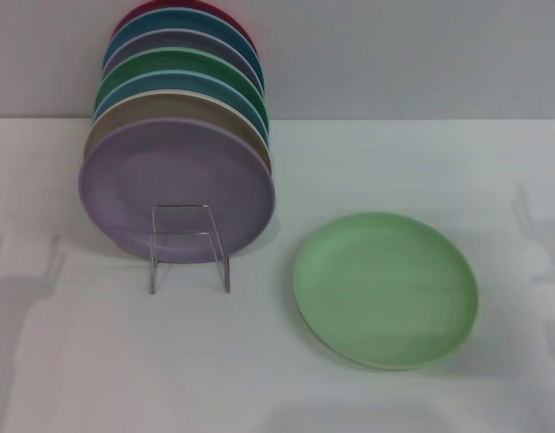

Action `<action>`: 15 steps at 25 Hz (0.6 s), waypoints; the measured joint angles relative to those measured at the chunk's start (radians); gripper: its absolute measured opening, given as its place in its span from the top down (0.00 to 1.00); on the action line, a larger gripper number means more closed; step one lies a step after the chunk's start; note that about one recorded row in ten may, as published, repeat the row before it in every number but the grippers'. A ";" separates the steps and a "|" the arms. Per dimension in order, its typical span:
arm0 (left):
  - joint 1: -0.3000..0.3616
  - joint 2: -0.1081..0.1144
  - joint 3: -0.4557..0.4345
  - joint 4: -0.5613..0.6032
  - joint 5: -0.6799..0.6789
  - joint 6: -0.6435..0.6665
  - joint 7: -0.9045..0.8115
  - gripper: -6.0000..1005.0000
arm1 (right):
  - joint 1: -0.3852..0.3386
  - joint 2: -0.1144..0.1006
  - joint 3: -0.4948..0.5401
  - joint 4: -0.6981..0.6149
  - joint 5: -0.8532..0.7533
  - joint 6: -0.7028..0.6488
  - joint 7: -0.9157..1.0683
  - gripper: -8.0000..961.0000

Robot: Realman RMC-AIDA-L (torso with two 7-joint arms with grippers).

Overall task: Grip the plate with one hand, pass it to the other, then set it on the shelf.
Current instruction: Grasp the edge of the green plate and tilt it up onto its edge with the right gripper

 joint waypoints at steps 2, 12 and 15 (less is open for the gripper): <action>-0.003 0.000 -0.002 -0.006 0.000 0.000 -0.006 0.23 | 0.000 0.000 0.002 -0.001 0.003 0.004 -0.001 0.33; -0.023 -0.003 0.006 -0.011 0.009 -0.028 -0.002 0.23 | -0.007 0.000 0.014 -0.001 0.006 0.005 -0.162 0.33; -0.024 -0.005 0.006 -0.012 0.009 -0.038 -0.002 0.23 | -0.008 0.002 0.037 0.018 0.006 0.005 -0.337 0.33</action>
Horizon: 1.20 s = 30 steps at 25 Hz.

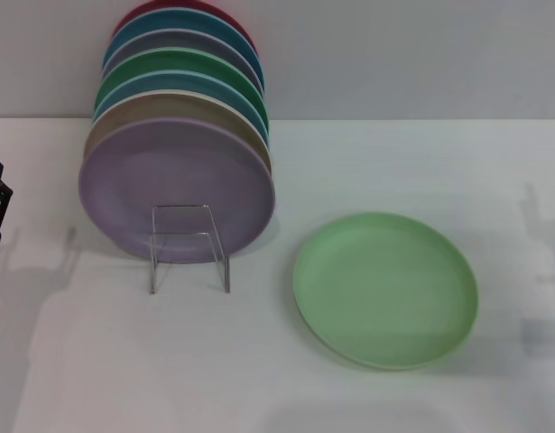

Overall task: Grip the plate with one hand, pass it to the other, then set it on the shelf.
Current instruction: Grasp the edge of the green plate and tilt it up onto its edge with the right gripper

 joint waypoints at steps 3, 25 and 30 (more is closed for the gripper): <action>0.001 0.000 0.000 0.000 0.000 -0.008 0.000 0.23 | -0.001 -0.002 0.022 0.026 0.001 0.007 -0.079 0.33; 0.006 0.003 0.022 0.009 0.000 -0.008 0.000 0.23 | -0.185 -0.114 0.405 0.824 -0.022 1.006 -0.357 0.34; 0.002 0.003 0.023 0.009 0.000 -0.009 0.000 0.23 | -0.259 -0.043 0.704 0.948 -0.025 1.417 -0.521 0.34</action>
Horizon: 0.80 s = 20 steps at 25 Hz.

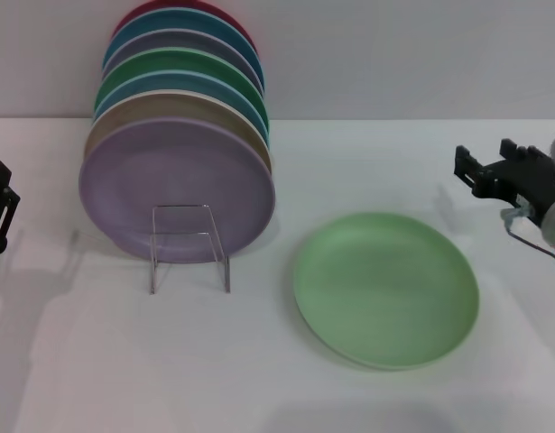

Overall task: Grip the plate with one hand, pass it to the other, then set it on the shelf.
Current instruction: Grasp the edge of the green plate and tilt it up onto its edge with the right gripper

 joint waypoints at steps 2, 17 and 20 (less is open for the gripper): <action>-0.006 0.000 0.000 0.000 0.000 0.000 0.000 0.23 | -0.010 0.022 0.133 0.030 -0.027 0.187 -0.021 0.34; -0.036 0.000 0.000 -0.008 0.000 -0.002 0.000 0.24 | 0.158 0.025 0.677 0.191 -0.458 1.194 0.333 0.34; -0.042 0.000 0.000 -0.011 0.000 -0.001 0.000 0.24 | 0.219 0.023 0.739 0.176 -0.535 1.321 0.385 0.34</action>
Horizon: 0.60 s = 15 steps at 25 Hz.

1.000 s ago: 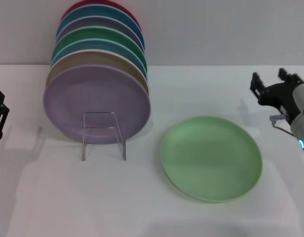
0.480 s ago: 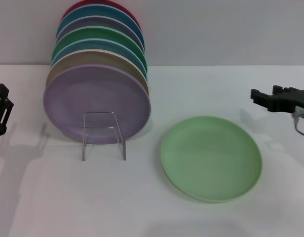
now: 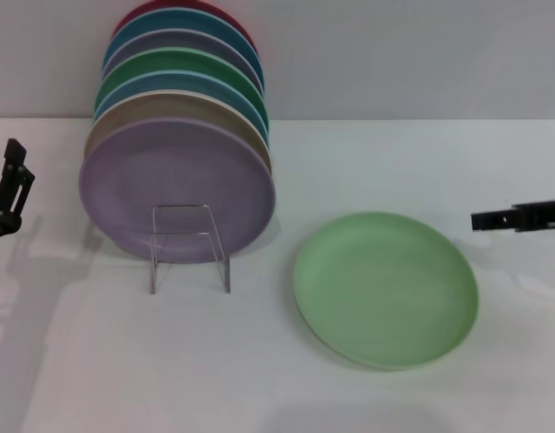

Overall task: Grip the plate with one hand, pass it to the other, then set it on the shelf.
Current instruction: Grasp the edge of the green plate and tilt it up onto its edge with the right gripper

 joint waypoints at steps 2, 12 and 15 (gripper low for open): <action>-0.002 0.000 0.000 0.000 0.000 0.000 0.000 0.24 | 0.031 -0.006 0.024 -0.016 -0.038 0.056 0.023 0.34; -0.004 -0.001 0.000 0.000 0.000 0.001 -0.002 0.24 | 0.133 -0.034 0.056 -0.142 -0.093 0.179 0.055 0.34; -0.001 -0.001 0.000 0.000 0.000 0.003 -0.006 0.24 | 0.145 -0.035 0.057 -0.161 -0.115 0.182 0.058 0.34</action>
